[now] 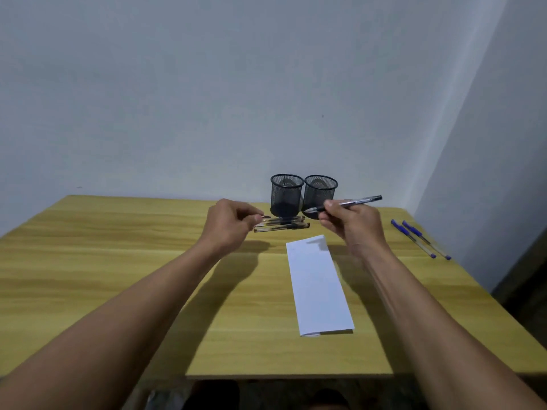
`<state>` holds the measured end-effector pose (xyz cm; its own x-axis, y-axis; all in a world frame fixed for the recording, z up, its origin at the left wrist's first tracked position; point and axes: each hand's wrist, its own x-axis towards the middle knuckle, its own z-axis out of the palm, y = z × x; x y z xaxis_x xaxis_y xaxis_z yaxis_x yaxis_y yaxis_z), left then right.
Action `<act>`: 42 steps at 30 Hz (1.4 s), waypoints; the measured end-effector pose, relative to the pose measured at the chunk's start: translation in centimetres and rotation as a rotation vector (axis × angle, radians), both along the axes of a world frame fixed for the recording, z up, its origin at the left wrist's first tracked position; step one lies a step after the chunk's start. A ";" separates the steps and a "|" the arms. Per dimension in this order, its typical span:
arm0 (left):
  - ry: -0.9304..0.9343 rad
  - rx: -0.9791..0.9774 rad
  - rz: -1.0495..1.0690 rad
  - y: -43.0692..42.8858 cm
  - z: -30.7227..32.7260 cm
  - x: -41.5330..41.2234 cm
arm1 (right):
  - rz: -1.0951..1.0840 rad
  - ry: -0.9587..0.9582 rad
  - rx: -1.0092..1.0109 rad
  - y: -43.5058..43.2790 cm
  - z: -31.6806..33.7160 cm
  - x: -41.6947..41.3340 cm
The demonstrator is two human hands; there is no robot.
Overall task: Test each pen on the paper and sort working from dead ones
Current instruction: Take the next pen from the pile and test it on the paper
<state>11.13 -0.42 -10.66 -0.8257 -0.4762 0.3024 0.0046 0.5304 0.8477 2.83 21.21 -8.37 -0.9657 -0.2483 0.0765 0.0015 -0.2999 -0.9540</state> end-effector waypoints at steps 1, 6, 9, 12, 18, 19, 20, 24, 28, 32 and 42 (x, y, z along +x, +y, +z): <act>-0.035 0.002 -0.006 0.0 -0.4 0.0 | 0.022 0.015 0.042 0.2 -0.3 0.0; -0.135 -0.099 0.044 2.3 -3.1 -1.9 | 0.071 0.153 0.318 -0.7 -2.4 1.2; -0.187 -0.234 0.071 2.9 -4.6 -2.9 | 0.098 0.151 0.392 -0.5 -3.5 1.3; -0.201 -0.302 0.118 3.5 -5.3 -3.2 | 0.157 0.071 0.383 -0.3 -4.8 1.7; -0.216 -0.255 0.143 3.8 -5.3 -2.1 | 0.146 0.155 0.454 0.2 -6.9 1.9; -0.208 -0.269 0.143 4.0 -5.1 -1.6 | 0.139 0.173 0.467 0.3 -7.0 1.9; -0.193 -0.300 0.137 4.2 -5.0 -0.9 | 0.136 0.184 0.478 0.2 -7.2 1.9; -0.148 -0.480 -0.042 5.9 -5.2 2.8 | 0.115 0.202 0.509 0.2 -7.8 1.8; -0.294 -0.654 -0.141 6.8 -5.8 4.6 | 0.083 0.246 0.539 0.0 -8.1 2.0; -0.367 -0.612 -0.128 7.1 -6.0 4.5 | 0.080 0.262 0.584 0.2 -7.9 2.1; -0.397 -0.601 -0.126 6.9 -6.4 4.1 | 0.074 0.284 0.631 0.2 -7.9 2.2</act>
<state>15.27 6.52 -17.09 -0.9649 -0.2165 0.1484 -0.1511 0.9204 0.3605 5.06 21.39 -16.29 -0.9084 -0.3928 0.1433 -0.2750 0.3031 -0.9124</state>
